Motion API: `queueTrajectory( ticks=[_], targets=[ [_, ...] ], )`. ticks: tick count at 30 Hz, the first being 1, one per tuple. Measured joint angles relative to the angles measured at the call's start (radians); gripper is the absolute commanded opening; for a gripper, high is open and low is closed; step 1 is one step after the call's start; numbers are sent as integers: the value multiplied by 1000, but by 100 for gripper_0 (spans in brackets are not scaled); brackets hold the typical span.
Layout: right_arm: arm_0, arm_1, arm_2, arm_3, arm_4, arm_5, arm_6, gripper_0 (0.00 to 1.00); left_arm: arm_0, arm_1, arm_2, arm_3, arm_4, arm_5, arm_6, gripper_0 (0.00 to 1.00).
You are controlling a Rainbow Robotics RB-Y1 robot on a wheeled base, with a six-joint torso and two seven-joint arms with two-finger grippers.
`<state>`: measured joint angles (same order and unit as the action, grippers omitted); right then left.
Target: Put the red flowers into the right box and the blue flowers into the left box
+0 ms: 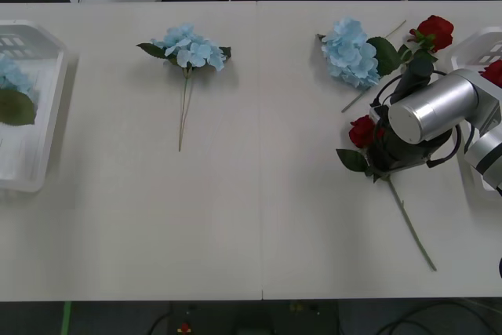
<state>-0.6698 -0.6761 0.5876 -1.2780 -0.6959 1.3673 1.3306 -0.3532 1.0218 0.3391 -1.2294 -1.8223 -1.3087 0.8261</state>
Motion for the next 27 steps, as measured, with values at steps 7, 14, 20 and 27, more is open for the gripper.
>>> queueTrajectory(
  ticks=[7,14,20,27],
  targets=[
    [0,0,0,8,-8,-12,0,63,-74,-20,-237,-107,62,93,435,100],
    [0,1,0,26,-16,-34,0,63,-252,-184,-443,-96,-99,164,502,100],
    [0,5,0,38,-30,-55,0,0,-405,-393,-455,46,-286,164,506,100],
    [0,6,0,41,-32,-59,0,0,-521,-537,-455,240,-438,164,506,100]
  ],
)
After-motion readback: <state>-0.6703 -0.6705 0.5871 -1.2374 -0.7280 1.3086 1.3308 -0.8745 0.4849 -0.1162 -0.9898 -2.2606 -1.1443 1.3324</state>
